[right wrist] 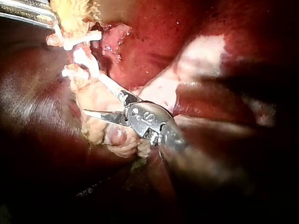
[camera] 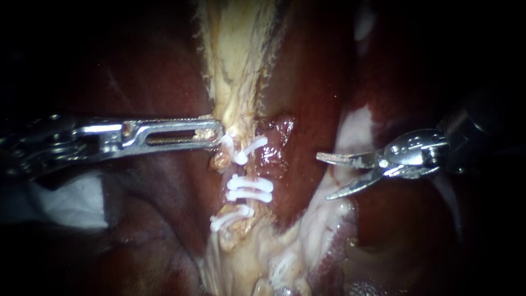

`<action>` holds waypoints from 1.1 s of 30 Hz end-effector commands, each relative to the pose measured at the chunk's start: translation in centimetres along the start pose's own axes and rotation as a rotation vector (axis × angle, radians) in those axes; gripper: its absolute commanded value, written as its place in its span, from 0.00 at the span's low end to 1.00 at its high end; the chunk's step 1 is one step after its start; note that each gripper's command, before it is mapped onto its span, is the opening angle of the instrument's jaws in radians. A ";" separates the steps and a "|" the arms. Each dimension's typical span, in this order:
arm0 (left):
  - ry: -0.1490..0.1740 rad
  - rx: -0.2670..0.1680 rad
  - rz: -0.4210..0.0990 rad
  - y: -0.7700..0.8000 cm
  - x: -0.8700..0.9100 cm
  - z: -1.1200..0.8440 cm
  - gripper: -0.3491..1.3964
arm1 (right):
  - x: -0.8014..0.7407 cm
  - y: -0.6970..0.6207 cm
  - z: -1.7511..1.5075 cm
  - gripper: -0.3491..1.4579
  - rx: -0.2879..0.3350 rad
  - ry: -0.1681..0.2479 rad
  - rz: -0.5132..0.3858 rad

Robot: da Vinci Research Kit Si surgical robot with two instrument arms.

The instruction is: Go to the cutting position right tube

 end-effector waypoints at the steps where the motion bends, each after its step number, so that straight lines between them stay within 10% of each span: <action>1: 0.000 0.000 0.000 0.00 0.00 0.00 0.00 | 0.00 -0.01 0.00 0.95 0.008 0.001 0.000; 14: 0.004 0.002 -0.009 -0.05 -0.14 -0.31 0.00 | -0.17 -0.02 0.33 0.83 0.091 -0.026 0.012; 33: -0.011 0.000 -0.021 -0.22 -0.29 -0.65 0.00 | -0.24 0.39 1.28 0.76 0.188 -0.051 0.100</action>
